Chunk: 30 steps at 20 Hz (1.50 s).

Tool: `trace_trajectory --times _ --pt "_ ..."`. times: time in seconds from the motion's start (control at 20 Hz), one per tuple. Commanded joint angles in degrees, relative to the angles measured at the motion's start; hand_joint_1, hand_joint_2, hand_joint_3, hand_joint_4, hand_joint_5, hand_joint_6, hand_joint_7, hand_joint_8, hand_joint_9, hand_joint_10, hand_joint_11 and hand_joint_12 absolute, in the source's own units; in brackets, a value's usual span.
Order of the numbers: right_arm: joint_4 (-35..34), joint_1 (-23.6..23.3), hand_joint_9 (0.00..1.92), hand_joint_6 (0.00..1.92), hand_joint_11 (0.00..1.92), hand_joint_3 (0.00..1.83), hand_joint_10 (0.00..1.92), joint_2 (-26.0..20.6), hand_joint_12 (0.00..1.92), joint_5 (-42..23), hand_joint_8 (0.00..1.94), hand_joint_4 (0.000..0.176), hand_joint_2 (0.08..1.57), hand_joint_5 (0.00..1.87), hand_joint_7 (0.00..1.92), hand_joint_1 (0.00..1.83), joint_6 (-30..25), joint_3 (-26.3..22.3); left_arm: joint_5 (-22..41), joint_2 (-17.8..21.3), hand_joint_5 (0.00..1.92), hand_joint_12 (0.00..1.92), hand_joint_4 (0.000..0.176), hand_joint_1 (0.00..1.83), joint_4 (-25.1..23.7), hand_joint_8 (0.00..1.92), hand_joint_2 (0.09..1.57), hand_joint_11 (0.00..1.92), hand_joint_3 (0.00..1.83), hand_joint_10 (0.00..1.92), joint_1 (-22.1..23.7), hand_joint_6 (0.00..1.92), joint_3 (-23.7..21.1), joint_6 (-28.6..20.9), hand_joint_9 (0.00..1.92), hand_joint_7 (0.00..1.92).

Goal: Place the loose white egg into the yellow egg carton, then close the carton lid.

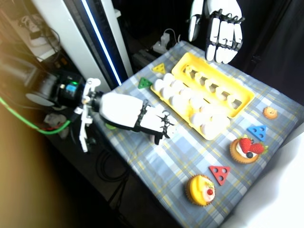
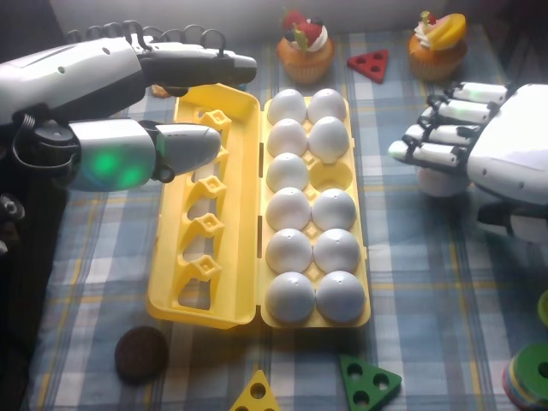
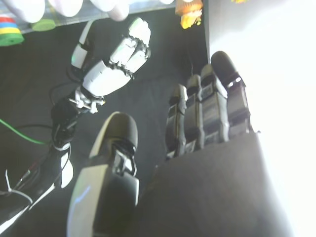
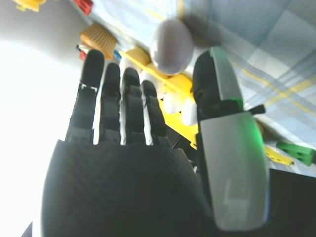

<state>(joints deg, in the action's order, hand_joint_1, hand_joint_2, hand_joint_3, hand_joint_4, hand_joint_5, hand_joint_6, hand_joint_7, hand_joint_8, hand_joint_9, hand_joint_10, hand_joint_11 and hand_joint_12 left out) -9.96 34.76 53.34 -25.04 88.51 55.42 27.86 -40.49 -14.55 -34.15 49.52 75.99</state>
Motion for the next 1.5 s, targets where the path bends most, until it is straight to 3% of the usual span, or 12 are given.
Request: trace_trajectory --times 0.0,0.1,0.15,0.2,0.25,0.4,0.65,0.7,1.0,1.15,1.3,1.45 --pt "0.12 -0.79 0.08 0.06 0.00 0.00 0.57 0.09 1.36 -5.42 0.03 0.000 1.17 0.24 0.31 1.05 0.13 0.47 6.45 -0.16 0.34 1.12 0.000 0.33 1.01 0.00 1.37 0.00 0.00 0.01 0.85 0.00 0.15 -0.41 0.25 0.26" --pt "-0.20 -0.79 0.25 0.15 0.00 0.00 0.96 0.80 1.79 -5.02 0.13 0.000 1.17 0.34 0.52 1.10 0.13 1.04 6.45 -0.16 0.34 1.11 0.000 0.34 1.02 0.00 1.38 0.00 0.00 0.00 0.86 0.00 0.16 -0.42 0.25 0.26" --pt "-0.38 -0.79 0.52 0.38 0.39 0.00 1.16 1.01 1.79 -4.91 0.47 0.000 1.18 0.41 0.64 1.13 0.13 1.24 6.45 -0.16 0.34 1.13 0.000 0.32 1.05 0.00 1.39 0.00 0.00 0.01 0.86 0.00 0.16 -0.42 0.26 0.26" --pt "-0.62 -0.79 0.71 1.30 0.64 0.01 1.18 1.14 1.71 -4.81 1.14 0.000 1.25 0.51 0.80 1.17 0.13 1.41 6.45 -0.16 0.35 1.12 0.000 0.34 1.09 0.00 1.38 0.00 0.00 0.01 0.86 0.00 0.17 -0.43 0.26 0.27" --pt "-0.76 -0.79 0.78 1.48 0.71 0.01 1.19 1.15 1.68 -4.81 1.33 0.000 1.28 0.53 0.81 1.17 0.12 1.44 6.45 -0.16 0.36 1.17 0.000 0.36 1.13 0.01 1.38 0.00 0.00 0.01 0.85 0.00 0.18 -0.43 0.28 0.29" --pt "-0.79 -0.80 1.00 1.32 0.99 0.00 1.43 1.14 1.77 -5.97 1.35 0.000 1.23 0.65 0.90 1.22 -0.16 0.75 6.47 -0.12 0.35 1.12 0.000 0.36 1.28 0.00 1.38 0.00 0.00 0.00 0.78 0.00 0.20 -0.44 0.27 0.26" --pt "0.64 -1.85 0.75 1.28 0.78 0.01 1.77 -1.05 1.92 -10.60 1.62 0.000 1.27 0.69 0.74 1.17 -0.16 -1.79 6.44 -0.15 0.34 1.02 0.000 0.30 1.54 0.01 1.38 0.00 0.00 0.01 0.71 0.01 0.31 -0.44 0.26 0.26" --pt "1.09 -2.47 0.64 1.33 0.62 0.01 1.74 -1.09 1.92 -10.89 1.61 0.000 1.28 0.73 0.67 1.14 -0.16 -1.93 6.41 -0.13 0.34 1.03 0.002 0.28 1.69 0.00 1.38 0.00 0.00 0.01 0.65 0.00 0.34 -0.44 0.26 0.26" --pt "2.76 -6.37 0.69 1.48 0.73 0.01 1.74 1.09 1.92 -10.28 1.63 0.000 1.31 0.60 0.68 1.11 -0.16 0.14 6.04 -0.04 0.31 0.99 0.009 0.26 1.85 0.00 1.39 0.00 0.00 0.00 0.42 0.00 0.44 -0.44 0.24 0.24" --pt "3.56 -7.72 0.95 1.37 1.07 0.01 1.92 2.10 1.92 -9.59 1.83 0.000 1.33 0.57 0.66 1.16 -0.16 1.05 5.92 0.16 0.29 0.88 0.009 0.27 2.15 0.00 1.39 0.00 0.00 0.01 0.07 0.00 0.48 -0.44 0.21 0.22" --pt "4.50 -8.95 0.55 1.40 0.79 0.01 1.91 3.48 1.92 -9.22 1.83 0.000 1.36 0.49 0.51 1.29 -0.16 1.71 5.80 0.80 0.32 0.91 0.000 0.36 3.06 0.01 1.37 0.00 0.00 0.01 -0.42 0.01 0.45 -0.44 0.25 0.28" --pt "5.32 -9.95 0.85 1.34 1.00 0.00 1.92 5.16 1.92 -8.40 1.86 0.000 1.34 0.58 0.63 1.16 -0.16 2.65 5.80 1.27 0.33 0.89 0.000 0.36 3.92 0.01 1.37 0.00 0.00 0.01 -1.06 0.00 0.44 -0.44 0.27 0.31"
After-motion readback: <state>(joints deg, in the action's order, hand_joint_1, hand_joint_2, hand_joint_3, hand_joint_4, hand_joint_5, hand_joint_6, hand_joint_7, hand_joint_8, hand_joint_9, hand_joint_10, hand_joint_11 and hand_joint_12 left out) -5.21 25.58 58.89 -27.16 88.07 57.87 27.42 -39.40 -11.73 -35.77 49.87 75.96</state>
